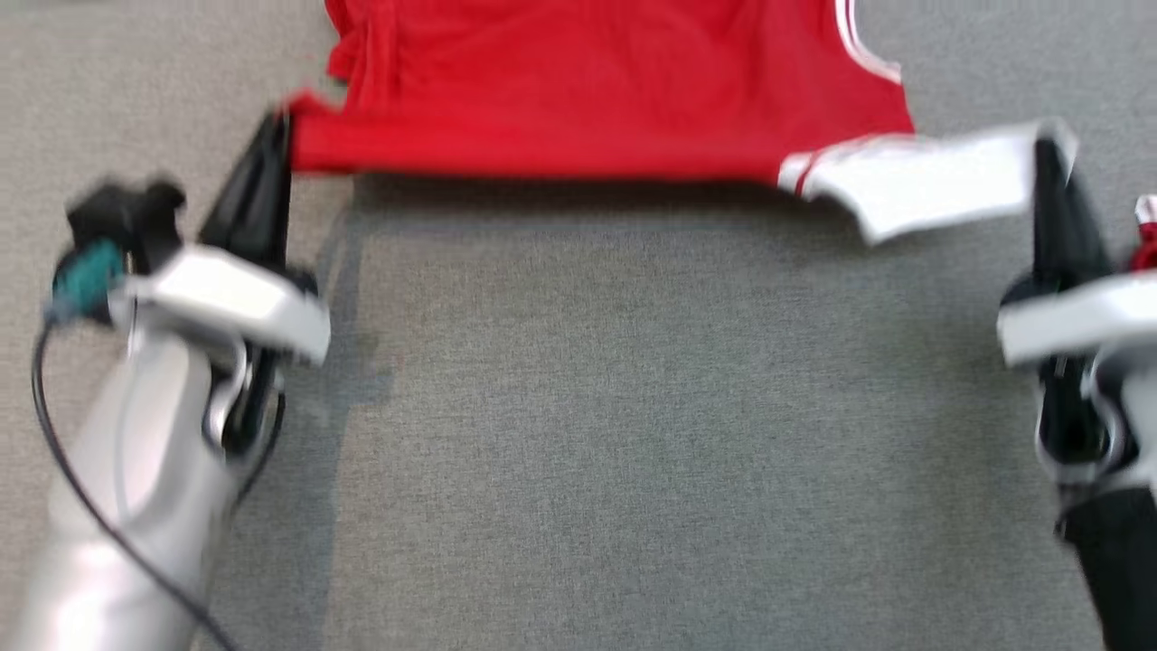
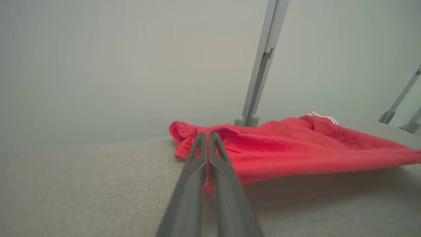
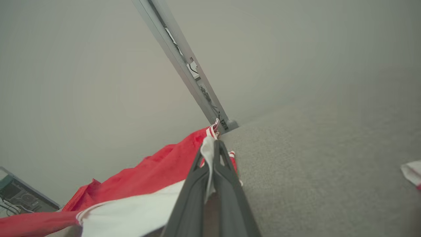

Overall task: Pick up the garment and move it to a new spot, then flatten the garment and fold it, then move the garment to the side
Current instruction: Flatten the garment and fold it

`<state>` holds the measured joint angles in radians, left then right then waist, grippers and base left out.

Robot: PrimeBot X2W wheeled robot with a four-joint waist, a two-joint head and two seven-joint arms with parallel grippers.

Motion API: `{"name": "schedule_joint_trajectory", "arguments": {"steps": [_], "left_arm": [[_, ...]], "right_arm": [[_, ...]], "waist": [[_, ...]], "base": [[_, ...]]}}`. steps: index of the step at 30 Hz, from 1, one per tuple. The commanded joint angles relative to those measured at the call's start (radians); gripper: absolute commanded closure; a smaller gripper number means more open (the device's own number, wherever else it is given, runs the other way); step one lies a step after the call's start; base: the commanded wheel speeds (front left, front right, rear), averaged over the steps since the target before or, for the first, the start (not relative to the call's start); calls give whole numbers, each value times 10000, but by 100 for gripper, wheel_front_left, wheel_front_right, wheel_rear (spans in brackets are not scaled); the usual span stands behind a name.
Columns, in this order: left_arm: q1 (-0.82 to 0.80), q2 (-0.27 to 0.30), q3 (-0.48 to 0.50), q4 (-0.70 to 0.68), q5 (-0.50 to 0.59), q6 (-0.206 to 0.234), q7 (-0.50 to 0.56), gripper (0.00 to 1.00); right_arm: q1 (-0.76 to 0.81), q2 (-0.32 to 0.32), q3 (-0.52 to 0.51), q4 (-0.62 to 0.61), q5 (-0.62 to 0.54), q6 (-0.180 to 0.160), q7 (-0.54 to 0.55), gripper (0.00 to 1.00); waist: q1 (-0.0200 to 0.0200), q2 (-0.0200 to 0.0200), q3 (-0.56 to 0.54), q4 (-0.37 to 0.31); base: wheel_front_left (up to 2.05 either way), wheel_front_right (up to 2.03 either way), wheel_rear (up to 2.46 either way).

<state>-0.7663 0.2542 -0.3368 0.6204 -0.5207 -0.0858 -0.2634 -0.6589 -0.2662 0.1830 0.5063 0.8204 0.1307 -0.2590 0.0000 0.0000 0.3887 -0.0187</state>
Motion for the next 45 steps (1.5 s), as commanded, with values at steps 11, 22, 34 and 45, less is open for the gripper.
{"name": "schedule_joint_trajectory", "arguments": {"steps": [11, 22, 34, 45], "left_arm": [[6030, 1241, 513, -5433, -417, 2018, 1446, 100], [9428, 1760, 833, -9173, -460, 4063, 3138, 100], [10776, 2171, 1047, -10491, -434, 4855, 3929, 100], [9528, 2587, 925, -10397, -223, 4500, 4383, 100]], "right_arm": [[5365, 392, -927, -2678, -199, -2, 963, 100], [8364, 1717, -3198, -5542, -1908, -2, 3737, 100], [9780, 2115, -4918, -7557, -2459, -6, 5562, 100], [8531, 2125, -4456, -7956, -3566, -8, 6009, 100]], "waist": [[0, 0, -1289, -204], [0, 0, -1869, -40], [0, 0, -2148, 75], [0, 0, -1829, 101]], "base": [[0, 0, 0], [0, 0, 0], [0, 0, 0], [0, 0, 0]]}}
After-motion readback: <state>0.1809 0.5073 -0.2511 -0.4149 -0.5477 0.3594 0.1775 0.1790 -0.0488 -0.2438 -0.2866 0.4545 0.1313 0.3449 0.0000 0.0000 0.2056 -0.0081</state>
